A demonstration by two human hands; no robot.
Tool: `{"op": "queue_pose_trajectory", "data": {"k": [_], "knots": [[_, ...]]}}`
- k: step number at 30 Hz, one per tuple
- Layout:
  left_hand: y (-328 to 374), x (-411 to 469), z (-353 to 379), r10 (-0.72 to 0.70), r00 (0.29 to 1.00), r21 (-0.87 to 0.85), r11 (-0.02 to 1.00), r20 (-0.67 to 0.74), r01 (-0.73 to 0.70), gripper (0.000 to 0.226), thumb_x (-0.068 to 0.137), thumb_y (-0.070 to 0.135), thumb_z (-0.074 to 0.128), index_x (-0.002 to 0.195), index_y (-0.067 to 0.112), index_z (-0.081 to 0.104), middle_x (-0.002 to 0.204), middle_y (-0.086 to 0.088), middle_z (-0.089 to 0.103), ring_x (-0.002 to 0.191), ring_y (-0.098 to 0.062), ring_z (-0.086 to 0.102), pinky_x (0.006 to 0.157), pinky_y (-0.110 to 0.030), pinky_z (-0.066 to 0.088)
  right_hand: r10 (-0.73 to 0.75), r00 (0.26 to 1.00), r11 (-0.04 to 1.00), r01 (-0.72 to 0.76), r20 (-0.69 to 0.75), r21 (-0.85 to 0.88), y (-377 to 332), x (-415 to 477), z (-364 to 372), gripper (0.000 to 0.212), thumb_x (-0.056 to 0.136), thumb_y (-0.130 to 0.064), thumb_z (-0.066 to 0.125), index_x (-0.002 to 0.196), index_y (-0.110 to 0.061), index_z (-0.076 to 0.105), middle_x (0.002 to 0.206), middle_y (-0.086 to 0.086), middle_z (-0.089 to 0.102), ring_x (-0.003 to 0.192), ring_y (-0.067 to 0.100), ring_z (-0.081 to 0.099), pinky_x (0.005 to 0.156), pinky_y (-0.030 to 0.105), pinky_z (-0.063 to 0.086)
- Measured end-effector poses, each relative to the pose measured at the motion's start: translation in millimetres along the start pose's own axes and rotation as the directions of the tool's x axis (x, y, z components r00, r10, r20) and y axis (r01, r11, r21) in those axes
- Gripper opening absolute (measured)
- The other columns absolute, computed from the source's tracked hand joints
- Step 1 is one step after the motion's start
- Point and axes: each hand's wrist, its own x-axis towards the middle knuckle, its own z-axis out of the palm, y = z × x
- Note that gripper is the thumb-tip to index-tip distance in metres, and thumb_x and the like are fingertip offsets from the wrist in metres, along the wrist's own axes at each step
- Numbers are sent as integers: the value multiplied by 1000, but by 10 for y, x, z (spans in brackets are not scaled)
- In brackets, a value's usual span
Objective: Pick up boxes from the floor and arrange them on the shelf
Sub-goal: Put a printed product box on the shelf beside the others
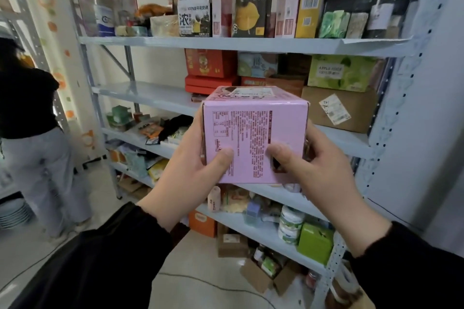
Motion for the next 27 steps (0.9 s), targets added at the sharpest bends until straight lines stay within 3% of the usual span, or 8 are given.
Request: {"op": "queue_pose_trajectory", "data": {"k": [4,7,10,14,19,23,27], "knots": [[-657,534,-167,9,1000,-55,998,29,-7,62,99,15,59,151,38,35,125,32,61,118,7,60,86,-9,51,30,998,999,-29,-47,23,276,520,421,62,73,-49,73,133,-34,64,100,-34,72,94,-9,69,70,9,53],[-1204,1067,-381,20,999,-127,992,47,-13,61,100,11,57,147,43,34,121,38,60,115,12,59,81,-4,49,35,996,999,-37,-84,-13,465,1106,864,59,72,-50,71,129,-35,64,96,-39,70,90,-14,67,67,5,50],[-1791,1613,-578,27,996,-204,979,85,-9,58,101,3,54,138,45,38,116,38,62,111,11,61,79,-5,50,37,992,997,-45,-121,-58,653,1680,1327,58,75,-53,70,131,-42,59,101,-40,68,94,-14,66,70,5,49],[-2500,2204,-813,47,985,-278,961,168,1,61,102,-3,52,141,42,37,117,36,64,112,10,62,82,-6,50,79,983,992,-94,-167,-86,912,2231,1897,55,79,-53,71,131,-52,52,108,-39,68,102,-14,64,76,4,48],[-3139,2702,-898,62,965,-328,944,256,27,65,100,-4,53,142,42,36,125,32,63,117,8,60,86,-7,49,169,964,975,-194,-205,-111,1208,2660,2269,49,88,-31,77,129,-46,55,107,-36,70,99,-13,67,76,5,49],[-3507,2828,-768,70,950,-339,940,304,40,67,98,-4,55,139,46,38,127,29,62,120,6,59,89,-8,49,226,950,953,-261,-215,-153,1522,2724,2384,51,88,-36,78,130,-51,54,110,-33,71,101,-8,68,81,14,54],[-3786,2940,-572,66,935,-361,930,348,69,67,99,0,57,147,41,36,135,20,61,128,-3,58,97,-20,52,256,937,943,-296,-236,-150,1848,2804,2392,52,87,-39,79,130,-55,53,112,-27,73,102,-1,71,89,30,58]]}}
